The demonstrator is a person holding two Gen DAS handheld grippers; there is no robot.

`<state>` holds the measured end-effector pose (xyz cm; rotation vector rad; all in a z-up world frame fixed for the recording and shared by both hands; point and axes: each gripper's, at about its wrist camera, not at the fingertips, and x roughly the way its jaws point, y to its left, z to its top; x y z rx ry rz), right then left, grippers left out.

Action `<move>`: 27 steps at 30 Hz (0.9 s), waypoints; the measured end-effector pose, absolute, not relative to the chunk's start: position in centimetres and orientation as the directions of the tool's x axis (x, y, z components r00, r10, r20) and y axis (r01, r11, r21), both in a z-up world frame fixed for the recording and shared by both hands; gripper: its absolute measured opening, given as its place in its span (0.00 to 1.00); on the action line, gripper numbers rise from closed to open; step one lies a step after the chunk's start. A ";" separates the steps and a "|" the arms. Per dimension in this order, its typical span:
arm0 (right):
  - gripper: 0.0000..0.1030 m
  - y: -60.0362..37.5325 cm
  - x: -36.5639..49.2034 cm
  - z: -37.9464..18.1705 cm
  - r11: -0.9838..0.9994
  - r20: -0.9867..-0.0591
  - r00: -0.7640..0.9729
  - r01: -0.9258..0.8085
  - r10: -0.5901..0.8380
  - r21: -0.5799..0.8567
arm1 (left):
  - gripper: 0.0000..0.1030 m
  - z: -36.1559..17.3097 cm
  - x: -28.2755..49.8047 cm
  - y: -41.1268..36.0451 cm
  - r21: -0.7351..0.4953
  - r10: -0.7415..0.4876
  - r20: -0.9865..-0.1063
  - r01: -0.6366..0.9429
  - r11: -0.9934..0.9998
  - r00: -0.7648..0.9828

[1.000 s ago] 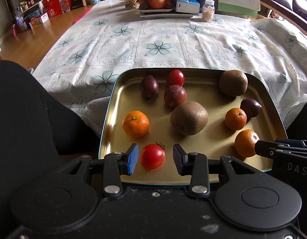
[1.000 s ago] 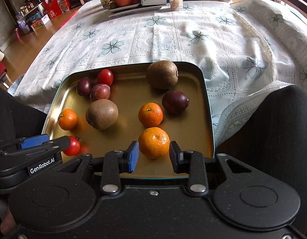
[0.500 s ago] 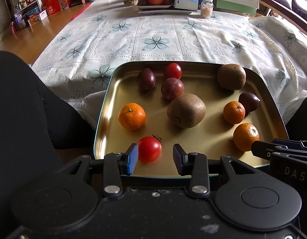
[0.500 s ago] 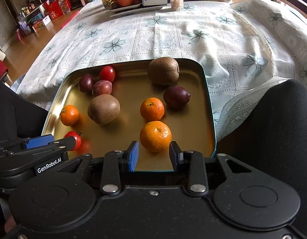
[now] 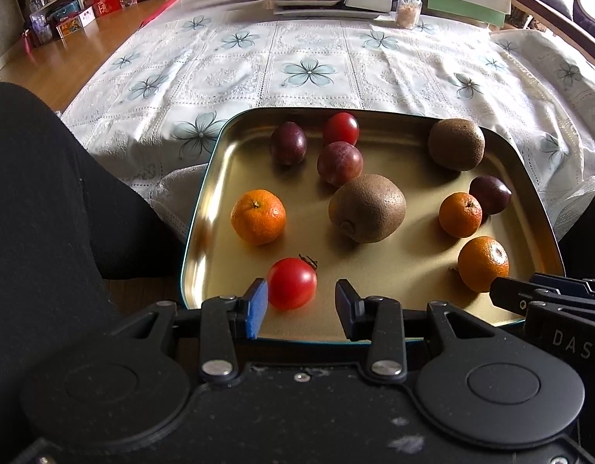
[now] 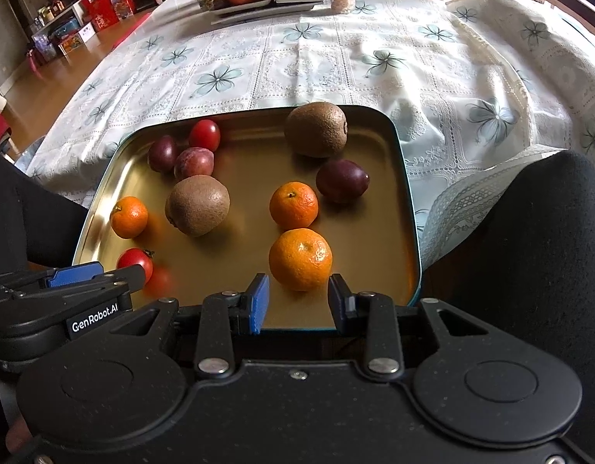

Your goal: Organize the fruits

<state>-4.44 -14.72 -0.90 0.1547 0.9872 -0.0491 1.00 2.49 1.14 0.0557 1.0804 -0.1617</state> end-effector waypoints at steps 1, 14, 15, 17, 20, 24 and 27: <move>0.42 -14.7 -4.5 -0.9 0.988 -0.834 0.551 0.111 0.026 0.104 | 0.39 1.1 1.0 2.5 -0.035 -0.105 -0.882 0.159 0.987 0.460; 0.42 -14.6 -4.4 -1.1 0.989 -0.840 0.542 0.111 0.024 0.100 | 0.39 1.0 1.0 2.4 -0.035 -0.110 -0.882 0.167 0.985 0.459; 0.42 -14.6 -4.4 -1.0 0.989 -0.840 0.542 0.110 0.024 0.099 | 0.39 1.1 1.0 2.4 -0.037 -0.112 -0.881 0.169 0.985 0.459; 0.42 -14.6 -4.4 -1.1 0.989 -0.841 0.541 0.108 0.024 0.097 | 0.39 1.1 0.9 2.5 -0.039 -0.114 -0.880 0.169 0.985 0.461; 0.42 -14.6 -4.3 -1.1 0.990 -0.842 0.538 0.107 0.023 0.096 | 0.39 1.1 1.0 2.6 -0.039 -0.114 -0.882 0.170 0.985 0.457; 0.42 -14.5 -4.3 -1.2 0.990 -0.843 0.538 0.107 0.022 0.094 | 0.39 1.1 1.1 2.6 -0.046 -0.120 -0.884 0.171 0.984 0.451; 0.42 -14.5 -4.3 -1.2 0.990 -0.844 0.537 0.107 0.020 0.091 | 0.39 1.1 1.1 2.7 -0.047 -0.120 -0.884 0.169 0.984 0.452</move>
